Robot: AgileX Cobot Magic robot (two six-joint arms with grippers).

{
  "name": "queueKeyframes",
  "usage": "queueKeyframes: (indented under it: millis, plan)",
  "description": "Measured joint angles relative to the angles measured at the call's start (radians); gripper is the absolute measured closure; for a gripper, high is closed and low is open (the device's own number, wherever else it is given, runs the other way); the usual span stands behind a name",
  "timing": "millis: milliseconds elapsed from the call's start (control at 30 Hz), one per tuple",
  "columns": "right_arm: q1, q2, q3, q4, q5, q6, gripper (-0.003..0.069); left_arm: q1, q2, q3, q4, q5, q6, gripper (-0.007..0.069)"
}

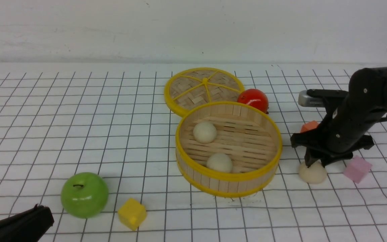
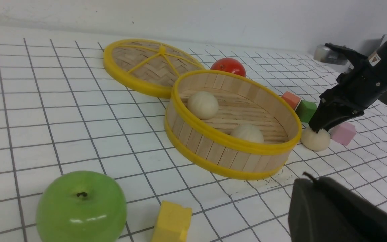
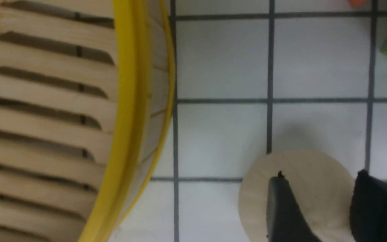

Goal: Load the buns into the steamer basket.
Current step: Use the right arm to grab a steamed stuffed bun, then use the right arm to put the steamed stuffed bun into the steamer

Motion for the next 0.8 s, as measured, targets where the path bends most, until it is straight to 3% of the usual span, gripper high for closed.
queueKeyframes:
  millis: [167,333,367,433,633,800]
  plan:
    - [0.000,0.013,-0.002,0.003,-0.015,0.000,0.0381,0.000,0.000,0.000,0.000,0.001,0.000,0.0627]
    - [0.000,0.011,-0.005,0.003,-0.007,-0.008,0.0507,0.000,0.000,0.000,0.001,0.001,0.000,0.0624]
    - [0.000,0.003,-0.005,0.003,0.007,-0.025,0.0574,0.000,0.000,0.000,0.001,0.001,0.000,0.0623]
    - [0.000,-0.023,-0.005,0.008,0.029,-0.037,0.0641,0.000,0.000,0.000,0.001,0.001,0.000,0.0623]
    - [0.013,-0.140,-0.002,0.064,0.054,-0.081,0.0653,0.000,0.000,0.000,0.001,0.002,0.000,0.0620]
    - [0.100,-0.209,-0.003,0.226,-0.096,-0.209,0.0646,0.000,0.000,0.000,0.001,0.002,0.000,0.0614]
